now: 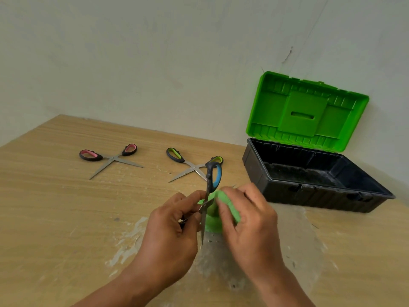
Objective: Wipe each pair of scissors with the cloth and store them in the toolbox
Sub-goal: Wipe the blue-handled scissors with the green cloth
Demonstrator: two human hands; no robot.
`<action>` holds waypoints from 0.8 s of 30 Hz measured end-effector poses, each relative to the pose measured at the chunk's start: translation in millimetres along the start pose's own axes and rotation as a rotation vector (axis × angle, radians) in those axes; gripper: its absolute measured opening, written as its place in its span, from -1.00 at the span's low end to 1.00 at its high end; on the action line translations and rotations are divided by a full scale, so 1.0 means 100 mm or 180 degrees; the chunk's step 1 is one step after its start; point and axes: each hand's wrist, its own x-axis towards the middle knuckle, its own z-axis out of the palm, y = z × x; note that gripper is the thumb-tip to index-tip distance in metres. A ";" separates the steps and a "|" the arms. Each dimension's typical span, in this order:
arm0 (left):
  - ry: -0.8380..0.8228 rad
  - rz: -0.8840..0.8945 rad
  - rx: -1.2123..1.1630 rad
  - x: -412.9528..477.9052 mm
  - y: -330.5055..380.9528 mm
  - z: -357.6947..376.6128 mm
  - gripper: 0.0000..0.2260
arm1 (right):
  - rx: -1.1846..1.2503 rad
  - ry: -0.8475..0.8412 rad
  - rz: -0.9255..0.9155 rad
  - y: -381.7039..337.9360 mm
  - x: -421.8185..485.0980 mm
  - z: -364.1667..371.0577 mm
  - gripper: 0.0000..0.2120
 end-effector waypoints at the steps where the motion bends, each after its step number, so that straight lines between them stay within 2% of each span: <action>1: 0.0044 0.0031 0.0057 0.00 -0.01 0.00 -0.40 | 0.0040 -0.0025 -0.0087 -0.04 -0.03 0.01 -0.74; 7: -0.0026 -0.0148 -0.0217 -0.01 0.02 0.01 -0.57 | 0.0164 0.0395 0.0004 0.10 0.04 -0.07 -0.79; 11: 0.0028 -0.0363 -0.0729 0.01 0.10 -0.02 -0.58 | 0.0201 0.0248 -0.0237 0.02 -0.02 -0.04 -0.78; 15: -0.0076 -0.0550 -0.0886 0.00 0.14 -0.02 -0.61 | 0.0240 0.0611 0.0192 0.23 0.07 -0.08 -0.79; 19: -0.0059 -0.0656 -0.1020 0.01 0.15 -0.01 -0.63 | 0.0215 0.0420 0.0014 0.11 -0.01 -0.05 -0.78; 24: -0.0109 -0.0665 -0.0967 0.01 0.14 -0.02 -0.62 | 0.0190 0.0639 0.0316 0.22 0.07 -0.06 -0.79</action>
